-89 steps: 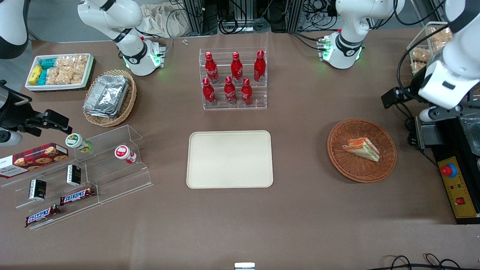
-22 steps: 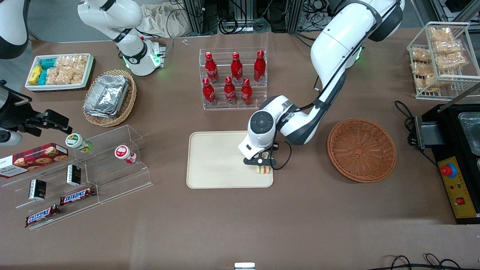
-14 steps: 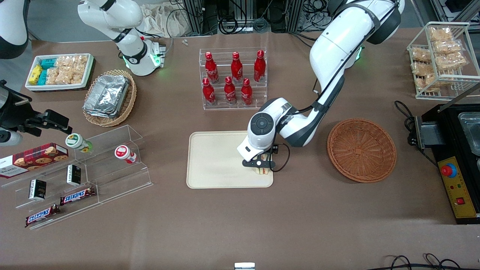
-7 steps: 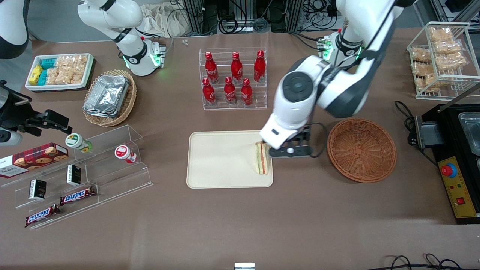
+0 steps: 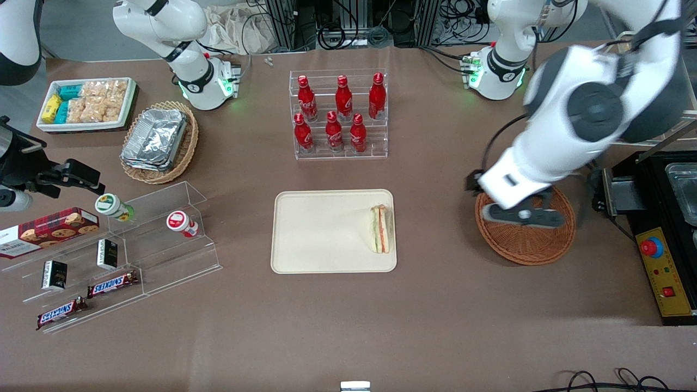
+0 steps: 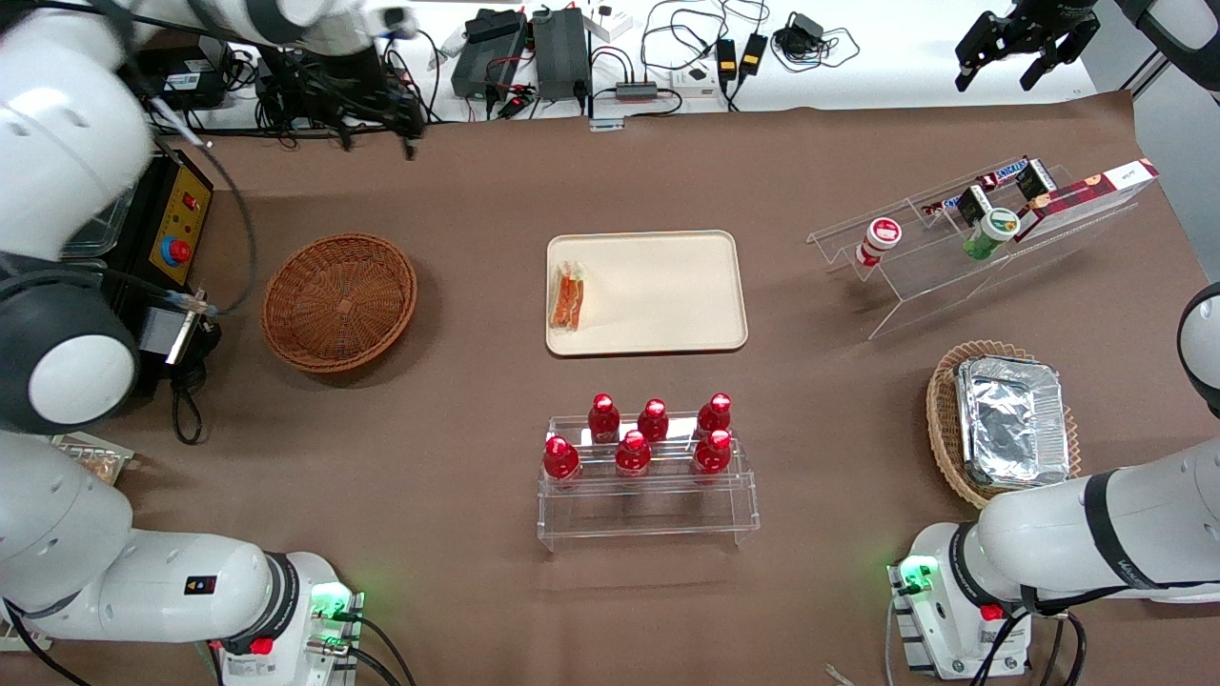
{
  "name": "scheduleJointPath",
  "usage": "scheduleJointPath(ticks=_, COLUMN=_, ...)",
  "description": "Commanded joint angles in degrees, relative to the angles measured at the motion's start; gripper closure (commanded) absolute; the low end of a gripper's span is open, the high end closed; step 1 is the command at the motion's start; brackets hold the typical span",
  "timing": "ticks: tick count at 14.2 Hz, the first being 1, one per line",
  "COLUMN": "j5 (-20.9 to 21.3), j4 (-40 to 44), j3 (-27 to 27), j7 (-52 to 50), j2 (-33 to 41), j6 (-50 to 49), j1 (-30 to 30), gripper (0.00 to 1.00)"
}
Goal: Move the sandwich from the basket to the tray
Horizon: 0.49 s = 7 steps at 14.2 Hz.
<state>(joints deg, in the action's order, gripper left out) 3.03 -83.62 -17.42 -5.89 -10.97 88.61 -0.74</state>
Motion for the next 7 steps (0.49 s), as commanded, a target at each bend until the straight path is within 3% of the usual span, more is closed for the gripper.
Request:
scheduleJointPath(ticks=1, j5=-1.3, j4=-3.6, j3=5.4, j7=6.5, j2=7.2, j6=-3.5, j1=-1.0, gripper=0.0)
scheduleJointPath(ticks=3, j5=-1.4, j4=-7.5, j3=9.2, j7=6.7, j2=11.6, j6=-2.6, j1=0.9, gripper=0.0)
scheduleJointPath(ticks=7, j5=-1.9, j4=-6.6, j3=9.5, j7=6.0, j2=11.5, j6=-3.2, j1=1.4, gripper=0.0)
